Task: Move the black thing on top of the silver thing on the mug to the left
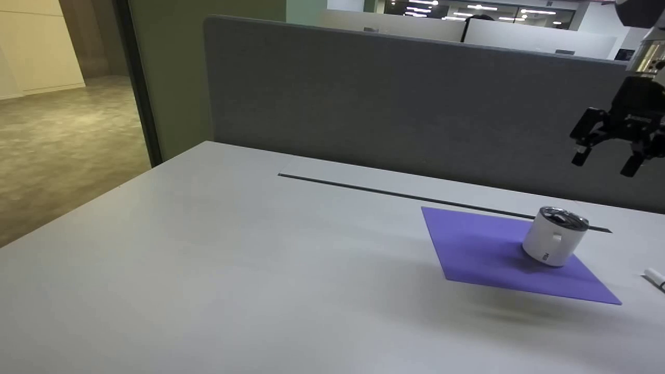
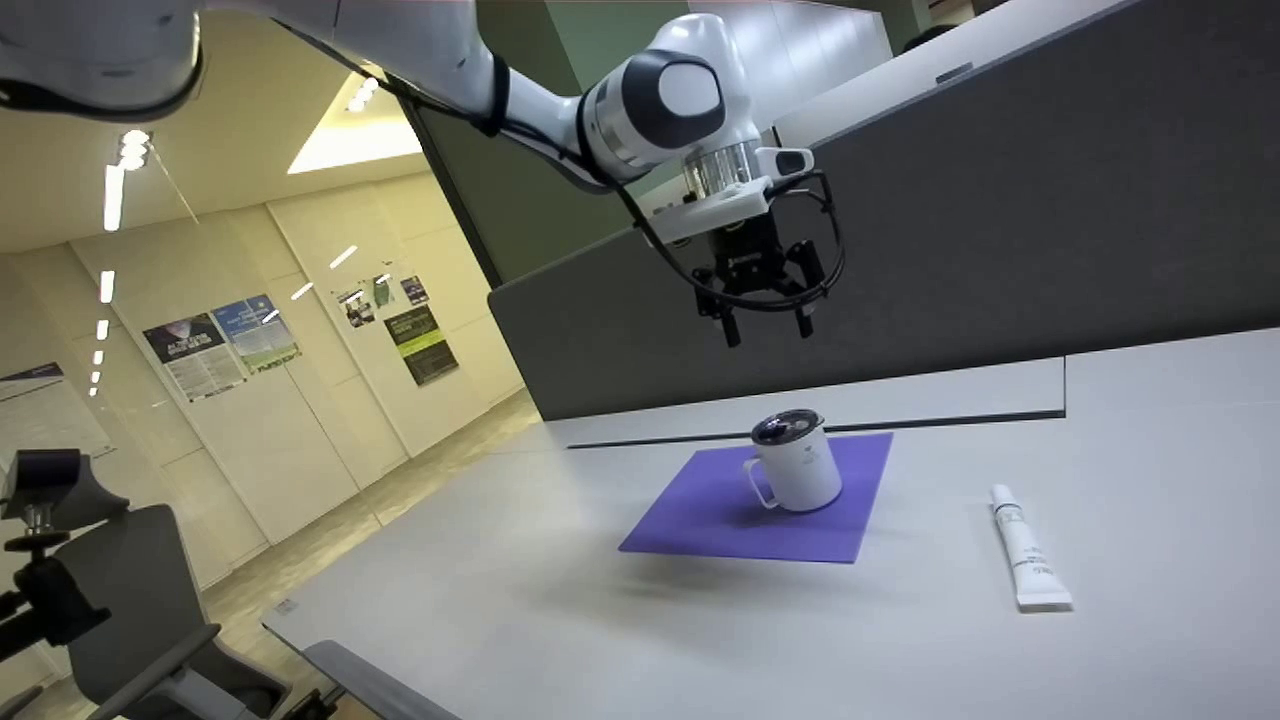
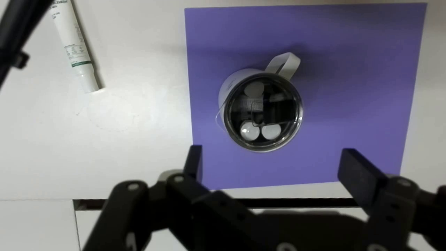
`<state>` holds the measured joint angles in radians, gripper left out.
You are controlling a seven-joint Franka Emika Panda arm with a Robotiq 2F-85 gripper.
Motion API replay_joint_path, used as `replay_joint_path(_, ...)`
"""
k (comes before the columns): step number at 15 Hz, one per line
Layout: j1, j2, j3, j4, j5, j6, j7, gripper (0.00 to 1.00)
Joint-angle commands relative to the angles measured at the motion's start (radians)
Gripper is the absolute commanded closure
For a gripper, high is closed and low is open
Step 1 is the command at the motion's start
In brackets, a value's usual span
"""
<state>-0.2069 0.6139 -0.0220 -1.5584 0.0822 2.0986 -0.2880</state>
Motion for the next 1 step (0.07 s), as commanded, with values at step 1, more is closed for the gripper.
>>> replay_joint_path(1,0.000,0.001,0.000,0.003,0.000,-0.004,0.000,0.00)
